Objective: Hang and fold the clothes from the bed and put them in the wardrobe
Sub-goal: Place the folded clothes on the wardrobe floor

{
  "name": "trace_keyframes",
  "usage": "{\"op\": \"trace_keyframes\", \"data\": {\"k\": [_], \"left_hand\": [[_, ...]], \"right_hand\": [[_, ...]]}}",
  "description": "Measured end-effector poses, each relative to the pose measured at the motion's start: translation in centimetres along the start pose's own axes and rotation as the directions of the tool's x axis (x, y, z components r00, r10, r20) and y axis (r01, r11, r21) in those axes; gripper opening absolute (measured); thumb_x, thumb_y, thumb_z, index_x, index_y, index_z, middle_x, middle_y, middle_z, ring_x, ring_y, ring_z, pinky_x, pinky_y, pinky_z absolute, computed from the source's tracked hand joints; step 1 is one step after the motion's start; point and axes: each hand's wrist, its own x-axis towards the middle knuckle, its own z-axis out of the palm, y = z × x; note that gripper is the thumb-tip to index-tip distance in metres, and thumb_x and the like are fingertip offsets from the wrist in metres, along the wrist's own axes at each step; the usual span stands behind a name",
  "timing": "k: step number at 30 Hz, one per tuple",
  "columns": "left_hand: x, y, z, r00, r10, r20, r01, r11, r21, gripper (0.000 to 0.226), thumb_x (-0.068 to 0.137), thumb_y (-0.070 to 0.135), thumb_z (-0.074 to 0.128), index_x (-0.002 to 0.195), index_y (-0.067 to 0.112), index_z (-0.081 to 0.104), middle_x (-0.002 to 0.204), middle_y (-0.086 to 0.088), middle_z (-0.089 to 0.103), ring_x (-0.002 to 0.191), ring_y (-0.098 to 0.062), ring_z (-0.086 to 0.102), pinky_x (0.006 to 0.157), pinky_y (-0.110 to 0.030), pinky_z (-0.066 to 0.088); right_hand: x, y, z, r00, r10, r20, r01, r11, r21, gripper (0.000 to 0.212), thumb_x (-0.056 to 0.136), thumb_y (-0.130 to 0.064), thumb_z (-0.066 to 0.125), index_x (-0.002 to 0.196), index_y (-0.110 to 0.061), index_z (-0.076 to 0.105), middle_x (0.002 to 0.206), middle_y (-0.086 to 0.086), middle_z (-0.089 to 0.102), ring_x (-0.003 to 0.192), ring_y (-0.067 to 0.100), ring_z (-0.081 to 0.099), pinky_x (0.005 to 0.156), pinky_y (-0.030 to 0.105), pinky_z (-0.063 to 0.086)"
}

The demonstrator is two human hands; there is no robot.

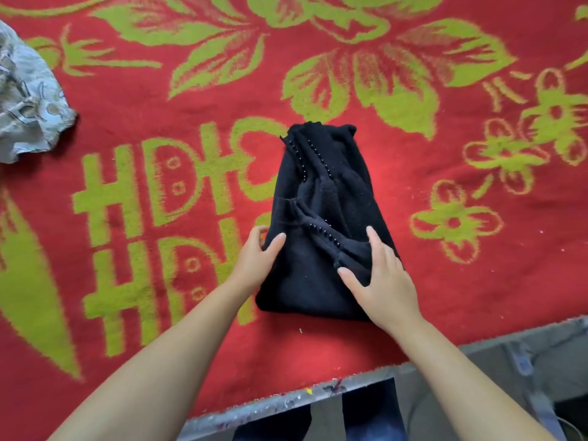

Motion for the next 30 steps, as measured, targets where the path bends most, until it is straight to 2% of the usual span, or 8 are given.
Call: {"op": "trace_keyframes", "data": {"k": [5,11,15,17,20,23,27,30], "left_hand": [[1.6,-0.5,1.2,0.947,0.193,-0.258,-0.167,0.979,0.121,0.008,0.098,0.022,0.049,0.094,0.015,0.052,0.077,0.014,0.054,0.078,-0.017,0.052,0.062,-0.024,0.028],[2.0,-1.2,1.6,0.953,0.147,-0.266,-0.078,0.964,0.253,0.033,0.094,0.034,0.056,0.119,0.014,0.046,0.099,-0.001,0.057,0.104,-0.029,0.055,0.079,-0.034,0.039],[-2.4,-2.4,0.4,0.665,0.743,0.078,-0.522,0.387,0.76,0.072,0.085,0.045,0.056,0.143,0.01,0.032,0.14,-0.014,0.038,0.131,-0.029,0.035,0.109,-0.051,0.028],[-4.6,-3.8,1.0,0.579,0.68,0.45,-0.649,0.051,0.759,0.094,0.073,0.055,0.065,0.148,0.014,0.026,0.152,-0.018,0.028,0.142,-0.032,0.026,0.111,-0.06,0.025],[-4.8,-4.8,2.3,0.738,0.418,0.531,-0.574,-0.026,0.818,0.117,0.066,0.052,0.075,0.151,0.021,0.001,0.156,-0.022,0.002,0.146,-0.036,0.007,0.113,-0.062,0.014],[-3.5,-4.1,2.9,0.822,0.394,0.411,-0.452,0.014,0.892,0.105,0.078,0.034,0.069,0.149,0.021,-0.007,0.155,-0.029,-0.001,0.145,-0.04,0.004,0.112,-0.06,0.011],[-3.5,-3.9,3.7,0.865,0.249,0.435,-0.446,-0.015,0.895,0.09,0.091,0.008,0.044,0.144,0.019,-0.029,0.153,-0.031,-0.014,0.143,-0.042,-0.014,0.114,-0.057,0.0],[-3.9,-1.8,3.2,0.875,0.126,0.468,-0.482,0.128,0.867,0.081,0.093,0.005,0.044,0.152,0.024,-0.007,0.156,-0.026,-0.011,0.146,-0.036,-0.012,0.117,-0.048,-0.001]], "right_hand": [[4.6,1.8,0.0,0.985,0.132,-0.111,-0.132,0.991,0.007,0.026,0.096,-0.038,0.05,0.107,-0.015,0.052,0.095,0.016,0.067,0.091,0.041,0.062,0.067,0.041,0.04],[6.6,3.0,0.6,0.974,0.225,0.009,-0.226,0.974,0.015,0.04,0.096,-0.047,0.044,0.12,-0.015,0.043,0.116,0.011,0.062,0.103,0.034,0.059,0.073,0.038,0.037],[3.9,3.7,-1.1,0.981,0.187,0.047,-0.19,0.979,0.078,0.055,0.095,-0.041,0.051,0.14,-0.014,0.036,0.137,0.012,0.048,0.125,0.032,0.044,0.097,0.044,0.039],[2.2,3.3,-1.9,0.993,0.106,-0.054,-0.108,0.993,-0.051,0.056,0.096,-0.031,0.052,0.145,-0.011,0.034,0.14,0.016,0.043,0.131,0.034,0.039,0.105,0.049,0.035],[-0.1,1.4,-2.1,0.925,-0.298,-0.237,0.236,0.937,-0.257,0.054,0.091,-0.019,0.052,0.142,-0.006,0.04,0.147,0.019,0.037,0.14,0.036,0.03,0.114,0.058,0.018],[-2.9,0.4,0.0,0.833,-0.551,0.048,0.52,0.75,-0.409,0.08,0.078,-0.044,0.061,0.146,-0.01,0.034,0.154,0.017,0.028,0.145,0.034,0.02,0.113,0.062,0.015],[-2.2,2.1,0.7,0.897,-0.199,0.394,0.418,0.67,-0.614,0.108,0.077,-0.037,0.073,0.151,-0.028,-0.006,0.16,0.017,-0.006,0.146,0.042,-0.002,0.107,0.072,0.007],[0.2,1.5,-0.2,0.88,-0.127,0.458,0.413,0.682,-0.604,0.094,0.093,-0.015,0.051,0.146,-0.042,-0.022,0.157,0.011,-0.024,0.145,0.041,-0.013,0.108,0.067,0.012]]}}
